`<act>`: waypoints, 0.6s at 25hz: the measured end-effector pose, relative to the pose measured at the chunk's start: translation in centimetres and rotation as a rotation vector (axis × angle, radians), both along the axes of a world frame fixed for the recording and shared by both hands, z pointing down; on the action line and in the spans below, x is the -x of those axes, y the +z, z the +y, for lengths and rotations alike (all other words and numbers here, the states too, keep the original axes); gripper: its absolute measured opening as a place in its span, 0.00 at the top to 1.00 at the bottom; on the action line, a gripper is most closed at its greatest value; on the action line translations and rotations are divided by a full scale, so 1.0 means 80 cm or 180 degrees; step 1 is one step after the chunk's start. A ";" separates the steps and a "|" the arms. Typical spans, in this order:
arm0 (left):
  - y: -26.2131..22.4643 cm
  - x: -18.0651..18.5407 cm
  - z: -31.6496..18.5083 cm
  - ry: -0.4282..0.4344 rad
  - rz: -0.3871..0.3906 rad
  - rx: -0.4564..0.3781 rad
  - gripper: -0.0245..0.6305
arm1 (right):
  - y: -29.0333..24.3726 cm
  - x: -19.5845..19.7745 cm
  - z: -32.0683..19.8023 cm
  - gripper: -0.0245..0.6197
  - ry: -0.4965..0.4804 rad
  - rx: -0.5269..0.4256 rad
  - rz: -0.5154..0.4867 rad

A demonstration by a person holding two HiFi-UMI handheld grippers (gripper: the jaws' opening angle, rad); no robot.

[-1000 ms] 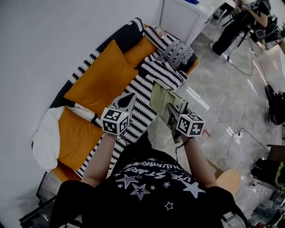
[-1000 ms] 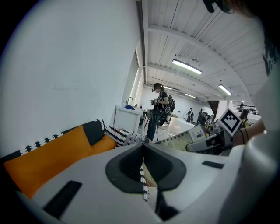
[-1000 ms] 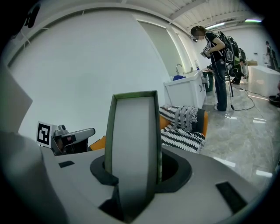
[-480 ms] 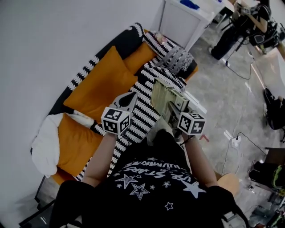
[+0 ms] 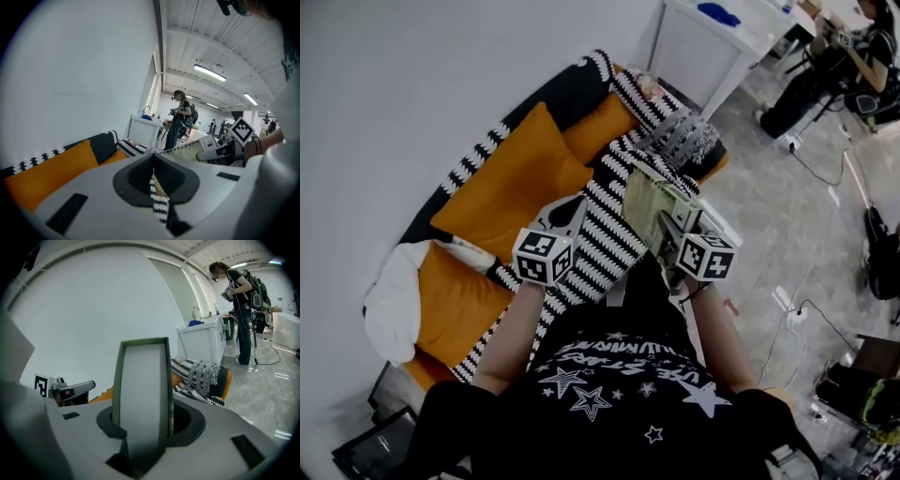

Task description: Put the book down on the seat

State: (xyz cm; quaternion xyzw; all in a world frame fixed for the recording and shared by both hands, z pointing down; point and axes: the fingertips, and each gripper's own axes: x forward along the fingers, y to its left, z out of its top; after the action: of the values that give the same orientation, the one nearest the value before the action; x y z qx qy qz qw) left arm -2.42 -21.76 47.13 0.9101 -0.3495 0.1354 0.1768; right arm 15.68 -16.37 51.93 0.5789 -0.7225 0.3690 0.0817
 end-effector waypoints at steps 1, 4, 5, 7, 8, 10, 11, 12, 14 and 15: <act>0.004 -0.005 -0.009 -0.0033 -0.0016 0.0017 0.95 | 0.003 -0.006 -0.014 0.70 -0.0034 0.0008 -0.0008; 0.013 -0.024 -0.038 -0.0111 -0.0089 0.0063 0.95 | 0.010 -0.027 -0.056 0.70 -0.0159 0.0044 -0.0005; 0.015 -0.031 -0.049 -0.0146 -0.0106 0.0077 0.95 | 0.012 -0.035 -0.070 0.70 -0.0206 0.0058 0.0003; 0.016 -0.046 -0.070 -0.0220 -0.0110 0.0105 0.95 | 0.016 -0.053 -0.100 0.70 -0.0305 0.0077 0.0034; 0.017 -0.054 -0.079 -0.0248 -0.0113 0.0117 0.95 | 0.017 -0.061 -0.115 0.70 -0.0353 0.0082 0.0051; 0.019 -0.066 -0.099 -0.0303 -0.0155 0.0130 0.95 | 0.022 -0.073 -0.143 0.70 -0.0437 0.0108 0.0057; 0.020 -0.070 -0.108 -0.0345 -0.0178 0.0137 0.95 | 0.025 -0.077 -0.157 0.70 -0.0479 0.0130 0.0050; 0.020 -0.073 -0.117 -0.0395 -0.0189 0.0145 0.95 | 0.029 -0.081 -0.168 0.70 -0.0528 0.0154 0.0045; 0.020 -0.079 -0.135 -0.0494 -0.0190 0.0161 0.95 | 0.036 -0.086 -0.189 0.70 -0.0642 0.0203 0.0041; 0.021 -0.082 -0.144 -0.0541 -0.0197 0.0169 0.95 | 0.039 -0.088 -0.199 0.70 -0.0707 0.0219 0.0043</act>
State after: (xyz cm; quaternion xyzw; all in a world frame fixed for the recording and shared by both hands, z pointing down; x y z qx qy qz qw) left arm 4.15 -33.25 48.84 0.8675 -0.4270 0.1572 0.2008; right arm 22.71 -32.26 55.05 0.4946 -0.7685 0.3783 0.1468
